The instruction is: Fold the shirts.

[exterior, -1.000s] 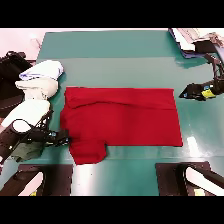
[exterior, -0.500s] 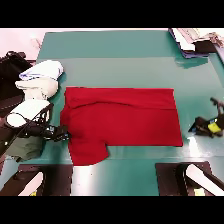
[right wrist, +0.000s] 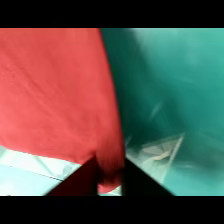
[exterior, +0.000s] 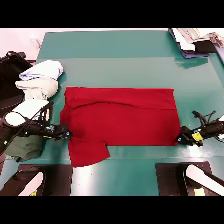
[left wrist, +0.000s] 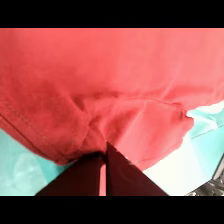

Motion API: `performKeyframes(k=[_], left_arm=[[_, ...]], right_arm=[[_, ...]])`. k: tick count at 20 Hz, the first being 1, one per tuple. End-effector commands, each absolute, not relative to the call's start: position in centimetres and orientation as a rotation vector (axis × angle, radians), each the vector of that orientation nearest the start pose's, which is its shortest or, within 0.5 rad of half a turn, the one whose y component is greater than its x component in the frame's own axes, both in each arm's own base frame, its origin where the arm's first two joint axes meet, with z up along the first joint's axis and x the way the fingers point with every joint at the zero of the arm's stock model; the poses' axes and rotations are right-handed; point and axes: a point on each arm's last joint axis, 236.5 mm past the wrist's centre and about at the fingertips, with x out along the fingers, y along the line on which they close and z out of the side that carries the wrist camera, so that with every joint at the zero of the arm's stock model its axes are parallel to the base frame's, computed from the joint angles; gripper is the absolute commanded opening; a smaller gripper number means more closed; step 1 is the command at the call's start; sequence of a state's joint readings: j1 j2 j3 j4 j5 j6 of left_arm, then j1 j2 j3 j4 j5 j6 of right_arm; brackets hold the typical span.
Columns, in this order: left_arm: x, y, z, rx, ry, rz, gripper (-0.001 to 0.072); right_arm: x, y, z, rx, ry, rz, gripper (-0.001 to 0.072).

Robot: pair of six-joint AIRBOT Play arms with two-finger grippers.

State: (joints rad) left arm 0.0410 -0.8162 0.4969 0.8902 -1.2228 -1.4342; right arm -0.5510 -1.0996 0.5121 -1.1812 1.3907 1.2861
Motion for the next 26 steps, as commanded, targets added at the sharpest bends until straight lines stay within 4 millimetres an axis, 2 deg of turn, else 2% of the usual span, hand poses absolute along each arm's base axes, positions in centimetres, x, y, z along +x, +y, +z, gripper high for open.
performKeyframes(k=[1,2,4,7,9,10,12,15,19,23,26], left_arm=[[20.7,-12.7,-1.5,-0.539,1.398,-0.407,0.0022],[20.4,-11.9,-0.9,-0.502,1.375,-0.377,0.0022],[18.1,-10.7,0.0,-0.445,1.388,-0.336,0.0022],[14.4,-11.0,1.3,-0.414,1.446,-0.376,0.0023],[13.7,-11.1,1.9,-0.416,1.462,-0.381,0.0023],[14.4,-11.1,2.3,-0.416,1.442,-0.378,0.0023],[17.3,-10.9,3.2,-0.419,1.347,-0.361,0.0023],[22.7,-10.3,3.5,-0.407,1.256,-0.341,0.0022],[30.5,-9.4,2.2,-0.39,1.232,-0.318,0.0023],[36.4,-9.0,1.0,-0.374,1.238,-0.316,0.0025],[39.3,-8.7,0.7,-0.373,1.226,-0.31,0.0025]], right_arm=[[16.5,1.5,-8.6,0.62,1.696,0.124,0.0042],[16.8,1.5,-7.9,0.593,1.663,0.124,0.0015],[16.6,0.6,-6.1,0.515,1.624,0.111,0.0015],[16.6,-1.6,-2.1,0.372,1.554,0.055,0.0014],[17.6,-2.4,0.1,0.345,1.476,0.008,0.0014],[18.1,-2.6,0.9,0.333,1.446,0.004,0.0014],[19.4,-3.3,2.1,0.322,1.405,-0.01,0.0014],[22.2,-3.7,2.4,0.31,1.412,0.009,0.0014],[28.3,-2.5,1.8,0.253,1.414,0.073,0.0013],[33.4,-1.3,0.2,0.227,1.456,0.121,0.0014],[36.2,-1.0,-0.6,0.218,1.472,0.137,0.0015]])
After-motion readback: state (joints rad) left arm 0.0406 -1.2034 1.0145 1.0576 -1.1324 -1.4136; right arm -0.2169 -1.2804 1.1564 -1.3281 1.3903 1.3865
